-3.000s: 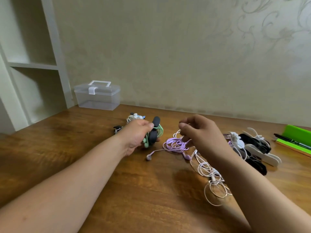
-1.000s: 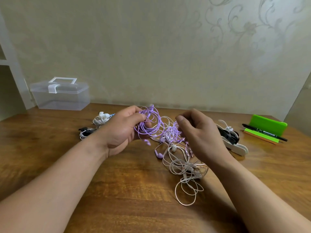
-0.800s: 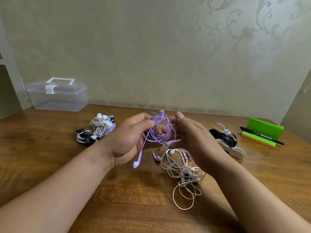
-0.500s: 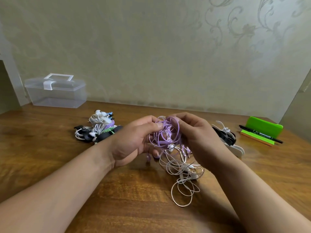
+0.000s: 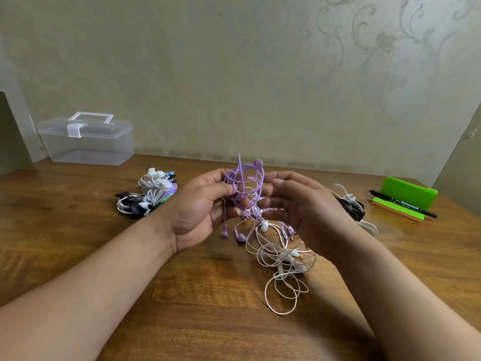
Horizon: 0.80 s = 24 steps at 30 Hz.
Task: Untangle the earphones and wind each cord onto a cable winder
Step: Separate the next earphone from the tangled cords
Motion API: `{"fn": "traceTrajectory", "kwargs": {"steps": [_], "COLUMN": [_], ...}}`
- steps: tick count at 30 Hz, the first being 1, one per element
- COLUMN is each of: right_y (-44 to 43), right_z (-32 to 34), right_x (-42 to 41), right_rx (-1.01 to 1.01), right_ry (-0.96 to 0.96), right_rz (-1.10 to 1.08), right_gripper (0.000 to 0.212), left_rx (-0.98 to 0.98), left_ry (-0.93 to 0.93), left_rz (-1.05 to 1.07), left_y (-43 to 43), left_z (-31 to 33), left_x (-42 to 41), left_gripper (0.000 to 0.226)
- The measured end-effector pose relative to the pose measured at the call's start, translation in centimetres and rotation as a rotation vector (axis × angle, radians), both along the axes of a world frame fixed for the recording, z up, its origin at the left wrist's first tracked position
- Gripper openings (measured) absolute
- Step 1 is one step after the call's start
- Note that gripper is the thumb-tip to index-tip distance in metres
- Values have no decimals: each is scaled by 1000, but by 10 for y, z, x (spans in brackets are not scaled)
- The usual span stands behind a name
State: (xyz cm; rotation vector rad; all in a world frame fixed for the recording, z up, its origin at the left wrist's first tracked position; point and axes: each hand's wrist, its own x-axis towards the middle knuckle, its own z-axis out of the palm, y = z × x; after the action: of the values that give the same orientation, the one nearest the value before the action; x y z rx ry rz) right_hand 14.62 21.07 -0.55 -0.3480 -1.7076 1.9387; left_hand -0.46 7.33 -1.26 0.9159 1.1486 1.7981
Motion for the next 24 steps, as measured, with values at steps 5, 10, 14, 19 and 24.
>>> {"fn": "traceTrajectory", "kwargs": {"steps": [5,10,14,19,24], "right_y": [-7,-12,-9,3,2], "right_z": [-6,-11,-3,6,18], "right_x": [-2,0,0,1,8], "right_rx": [290,488,283,-8,-435], "right_ry": [-186,-214,-49,112,298], "right_rz": [35,82,-11,-54,-47], "right_gripper": [35,23,30,31,34], "left_rx": [78,124,139,3,17], "left_ry": [-192,-339,-358,-279,-268], "left_rz": [-6,-104,-166,-324,-413], "left_y": [0,-1,-7,-14,-17], "left_z": [5,10,10,9,11], "left_x": [-2,1,-4,-5,-3], "left_gripper": [30,22,39,45,44]}}
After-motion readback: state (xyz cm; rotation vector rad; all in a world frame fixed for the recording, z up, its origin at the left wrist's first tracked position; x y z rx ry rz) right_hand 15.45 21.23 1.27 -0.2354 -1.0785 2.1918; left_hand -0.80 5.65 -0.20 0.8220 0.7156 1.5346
